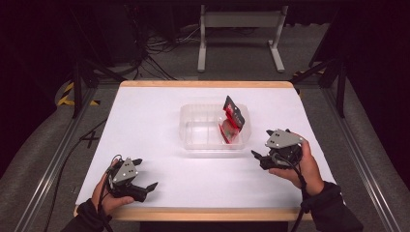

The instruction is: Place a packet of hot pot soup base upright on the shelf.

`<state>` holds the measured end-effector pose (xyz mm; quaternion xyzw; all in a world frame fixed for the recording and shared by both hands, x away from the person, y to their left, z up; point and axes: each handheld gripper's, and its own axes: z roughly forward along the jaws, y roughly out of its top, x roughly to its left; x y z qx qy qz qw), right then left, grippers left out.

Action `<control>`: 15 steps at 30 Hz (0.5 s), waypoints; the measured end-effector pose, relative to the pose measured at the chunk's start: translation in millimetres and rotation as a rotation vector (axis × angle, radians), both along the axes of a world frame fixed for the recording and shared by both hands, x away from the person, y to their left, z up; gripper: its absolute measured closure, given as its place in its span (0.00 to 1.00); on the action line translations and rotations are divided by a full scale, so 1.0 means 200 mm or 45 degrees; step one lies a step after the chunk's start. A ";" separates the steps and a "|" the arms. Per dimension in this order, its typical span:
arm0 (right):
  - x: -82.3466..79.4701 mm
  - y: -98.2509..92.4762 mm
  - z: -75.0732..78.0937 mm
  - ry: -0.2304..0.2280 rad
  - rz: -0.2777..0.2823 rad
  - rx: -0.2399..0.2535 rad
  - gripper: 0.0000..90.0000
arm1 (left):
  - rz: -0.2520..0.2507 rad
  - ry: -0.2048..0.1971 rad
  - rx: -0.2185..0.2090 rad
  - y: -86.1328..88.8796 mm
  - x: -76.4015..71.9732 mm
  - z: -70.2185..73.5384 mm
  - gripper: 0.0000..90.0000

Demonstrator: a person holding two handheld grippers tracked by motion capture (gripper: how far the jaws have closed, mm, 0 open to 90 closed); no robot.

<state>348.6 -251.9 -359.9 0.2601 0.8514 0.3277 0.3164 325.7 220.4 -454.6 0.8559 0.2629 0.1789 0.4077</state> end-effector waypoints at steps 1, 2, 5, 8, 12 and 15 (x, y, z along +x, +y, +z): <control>-0.02 -0.02 -0.02 -0.004 0.000 0.014 0.22 | 0.001 0.001 -0.001 0.00 0.00 0.00 0.04; -0.03 -0.03 -0.03 -0.003 -0.001 0.023 0.22 | 0.003 0.001 -0.003 0.00 0.00 0.00 0.04; -0.05 -0.07 -0.05 -0.004 -0.008 0.037 0.21 | 0.001 -0.001 -0.001 0.00 0.00 0.00 0.04; -0.07 -0.09 -0.06 -0.009 -0.009 0.031 0.20 | 0.002 0.001 -0.001 0.00 0.00 0.00 0.04; -0.10 -0.16 -0.09 -0.026 -0.022 0.055 0.20 | 0.005 -0.002 -0.003 0.00 0.00 0.00 0.04; -0.12 -0.19 -0.10 -0.034 -0.029 0.054 0.19 | 0.004 -0.003 -0.003 0.00 0.00 0.00 0.04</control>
